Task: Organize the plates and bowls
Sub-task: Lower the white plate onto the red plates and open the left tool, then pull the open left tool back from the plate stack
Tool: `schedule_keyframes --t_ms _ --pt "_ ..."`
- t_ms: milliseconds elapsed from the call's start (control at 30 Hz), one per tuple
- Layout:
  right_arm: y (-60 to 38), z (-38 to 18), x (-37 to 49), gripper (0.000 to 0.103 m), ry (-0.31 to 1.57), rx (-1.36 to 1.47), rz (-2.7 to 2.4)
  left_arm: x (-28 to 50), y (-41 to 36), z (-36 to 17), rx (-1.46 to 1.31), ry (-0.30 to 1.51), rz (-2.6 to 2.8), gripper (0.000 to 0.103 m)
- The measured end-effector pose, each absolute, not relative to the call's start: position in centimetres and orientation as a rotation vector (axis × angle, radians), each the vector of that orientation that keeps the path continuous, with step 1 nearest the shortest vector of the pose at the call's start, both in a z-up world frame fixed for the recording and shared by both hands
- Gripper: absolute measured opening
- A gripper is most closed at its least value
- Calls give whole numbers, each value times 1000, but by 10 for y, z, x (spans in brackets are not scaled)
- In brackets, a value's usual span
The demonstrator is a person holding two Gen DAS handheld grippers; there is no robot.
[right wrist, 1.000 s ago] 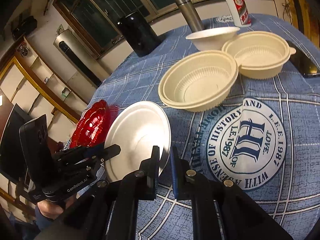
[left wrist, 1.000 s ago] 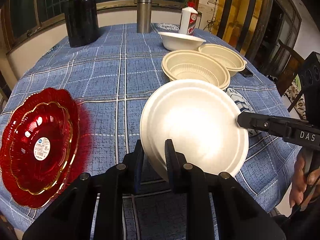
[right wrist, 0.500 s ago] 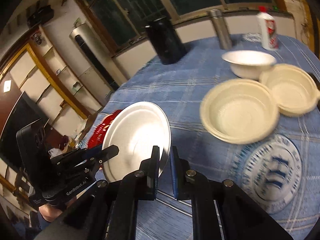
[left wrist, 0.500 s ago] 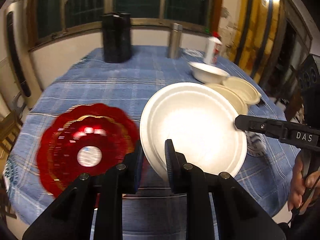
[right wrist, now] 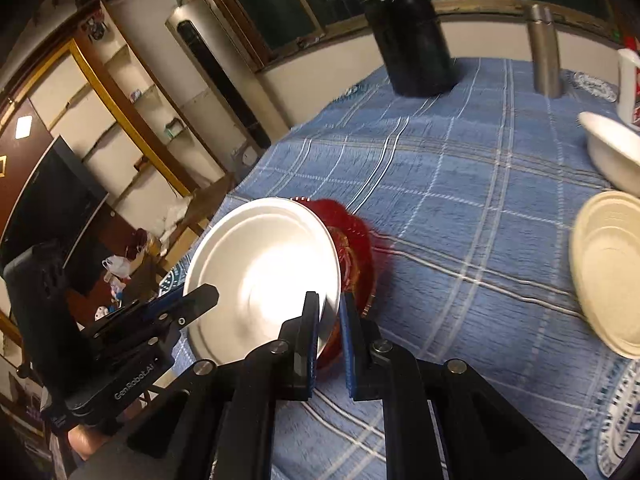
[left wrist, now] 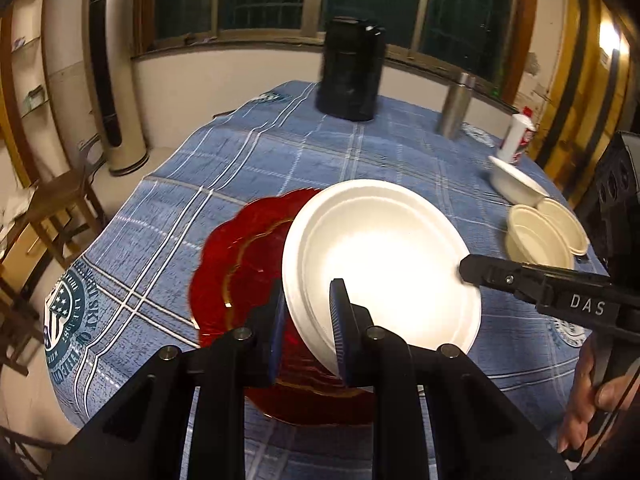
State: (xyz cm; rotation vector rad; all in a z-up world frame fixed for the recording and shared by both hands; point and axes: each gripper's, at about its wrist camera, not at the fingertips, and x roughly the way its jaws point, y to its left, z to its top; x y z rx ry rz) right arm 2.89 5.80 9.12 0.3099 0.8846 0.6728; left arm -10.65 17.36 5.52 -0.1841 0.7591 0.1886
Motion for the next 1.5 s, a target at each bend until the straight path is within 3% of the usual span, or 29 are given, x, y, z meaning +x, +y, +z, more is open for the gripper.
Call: schedule_keyframes --t_ms 667,967,1500 --pt "88 71 50 14 950 277 656 -98 203 29 -257 803 220 19" --pt "79 76 48 23 936 293 663 -107 212 38 -261 783 269 19" --pt "9 88 31 23 874 405 653 -114 167 77 -174 714 197 19"
